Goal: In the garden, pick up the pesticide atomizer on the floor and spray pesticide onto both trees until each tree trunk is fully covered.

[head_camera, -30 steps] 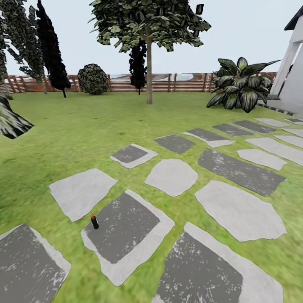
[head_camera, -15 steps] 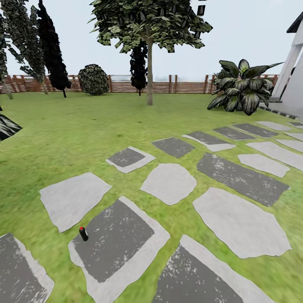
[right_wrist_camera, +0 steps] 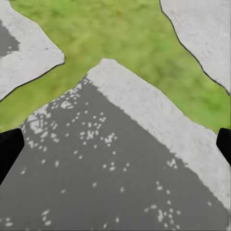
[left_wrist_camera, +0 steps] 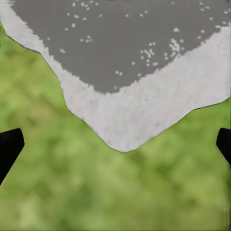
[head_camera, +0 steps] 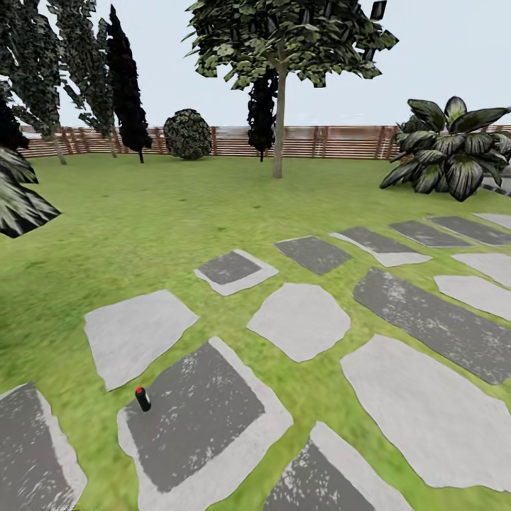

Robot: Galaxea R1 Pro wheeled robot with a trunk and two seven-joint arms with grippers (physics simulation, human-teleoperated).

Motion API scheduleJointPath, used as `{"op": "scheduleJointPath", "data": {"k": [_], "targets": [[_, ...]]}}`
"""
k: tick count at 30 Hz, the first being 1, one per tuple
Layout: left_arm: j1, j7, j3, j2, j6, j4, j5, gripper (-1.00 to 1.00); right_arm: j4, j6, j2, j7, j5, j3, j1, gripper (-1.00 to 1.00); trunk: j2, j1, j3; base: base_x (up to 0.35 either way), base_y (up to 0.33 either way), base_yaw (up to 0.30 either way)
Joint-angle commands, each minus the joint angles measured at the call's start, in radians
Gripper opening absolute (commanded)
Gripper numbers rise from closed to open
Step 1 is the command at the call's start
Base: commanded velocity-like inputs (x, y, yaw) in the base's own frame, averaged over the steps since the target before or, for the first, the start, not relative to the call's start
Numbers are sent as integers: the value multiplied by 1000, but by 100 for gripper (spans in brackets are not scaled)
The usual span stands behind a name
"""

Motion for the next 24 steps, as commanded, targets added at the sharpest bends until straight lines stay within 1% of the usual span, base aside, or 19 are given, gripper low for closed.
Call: {"op": "scheduleJointPath", "data": {"k": [1,18,24], "targets": [[0,0,0,0,0,0,0,100,0,0,0,0,0,0,0,100,0,0,0,160,-248,277],[0,0,1,0,0,0,1,100,0,0,0,0,0,0,0,100,0,0,0,135,-262,278],[0,0,1,1,0,0,1,100,0,0,0,0,0,0,0,100,0,0,0,183,-264,278]]}}
